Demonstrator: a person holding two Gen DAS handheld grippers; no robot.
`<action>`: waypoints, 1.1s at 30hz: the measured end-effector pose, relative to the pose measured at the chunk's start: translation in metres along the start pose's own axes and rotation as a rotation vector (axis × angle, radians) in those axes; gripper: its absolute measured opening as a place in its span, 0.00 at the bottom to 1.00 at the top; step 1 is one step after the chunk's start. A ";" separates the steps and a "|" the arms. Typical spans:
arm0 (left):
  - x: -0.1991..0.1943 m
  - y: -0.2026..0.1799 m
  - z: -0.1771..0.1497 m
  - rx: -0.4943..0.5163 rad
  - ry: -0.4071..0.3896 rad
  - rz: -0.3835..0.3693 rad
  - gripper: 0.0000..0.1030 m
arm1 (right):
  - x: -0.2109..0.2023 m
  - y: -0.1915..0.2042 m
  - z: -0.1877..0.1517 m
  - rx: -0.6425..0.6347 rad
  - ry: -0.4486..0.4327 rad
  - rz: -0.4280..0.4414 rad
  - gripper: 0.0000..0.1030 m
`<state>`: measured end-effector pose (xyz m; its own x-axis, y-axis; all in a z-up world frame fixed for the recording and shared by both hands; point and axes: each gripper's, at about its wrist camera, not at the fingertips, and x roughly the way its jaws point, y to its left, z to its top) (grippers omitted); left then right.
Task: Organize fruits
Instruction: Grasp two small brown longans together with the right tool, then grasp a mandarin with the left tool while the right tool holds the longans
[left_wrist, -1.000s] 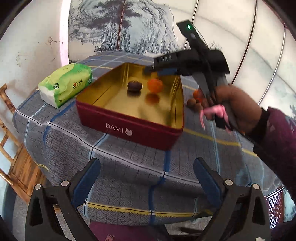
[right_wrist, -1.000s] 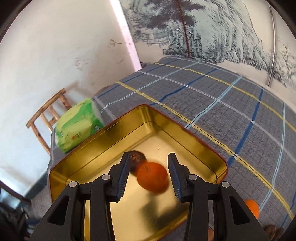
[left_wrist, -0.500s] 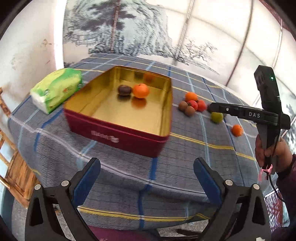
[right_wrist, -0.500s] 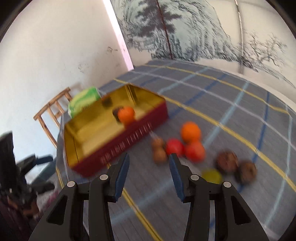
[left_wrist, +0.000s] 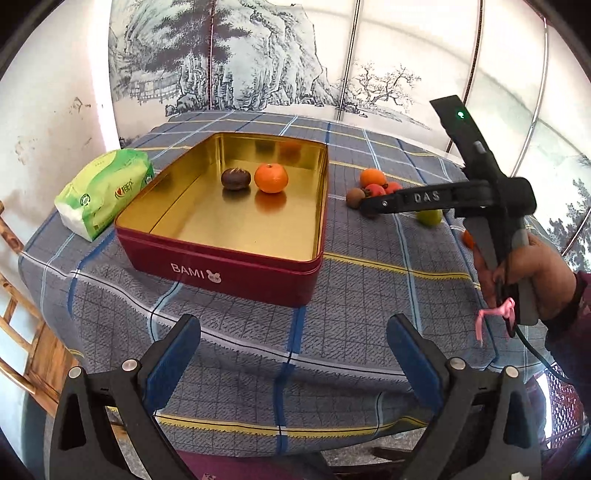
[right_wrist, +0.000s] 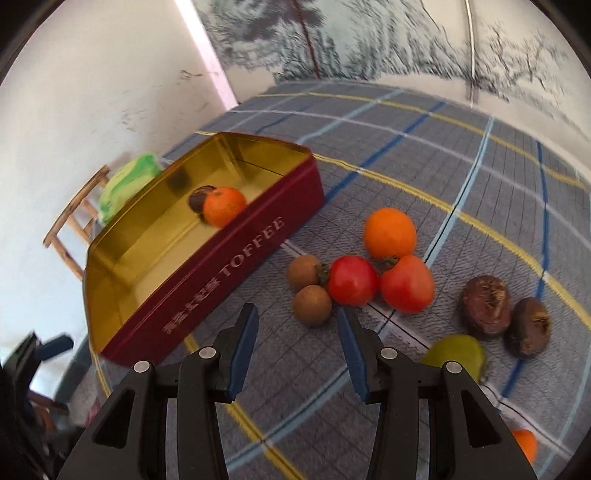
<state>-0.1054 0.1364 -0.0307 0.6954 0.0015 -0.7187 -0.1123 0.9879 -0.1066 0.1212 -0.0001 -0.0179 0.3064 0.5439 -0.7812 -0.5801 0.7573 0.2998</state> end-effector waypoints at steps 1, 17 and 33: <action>0.001 0.001 -0.001 -0.003 0.002 -0.002 0.97 | 0.004 -0.002 0.002 0.018 0.007 0.013 0.45; 0.008 -0.002 0.004 -0.008 0.035 0.000 0.97 | 0.006 0.008 -0.001 -0.041 0.004 -0.076 0.24; 0.057 -0.164 0.077 0.296 0.078 -0.455 0.99 | -0.174 -0.179 -0.102 0.333 -0.278 -0.396 0.24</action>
<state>0.0075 -0.0135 -0.0008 0.5716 -0.4364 -0.6949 0.3996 0.8877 -0.2288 0.0943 -0.2671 0.0085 0.6642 0.2372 -0.7089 -0.1270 0.9704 0.2056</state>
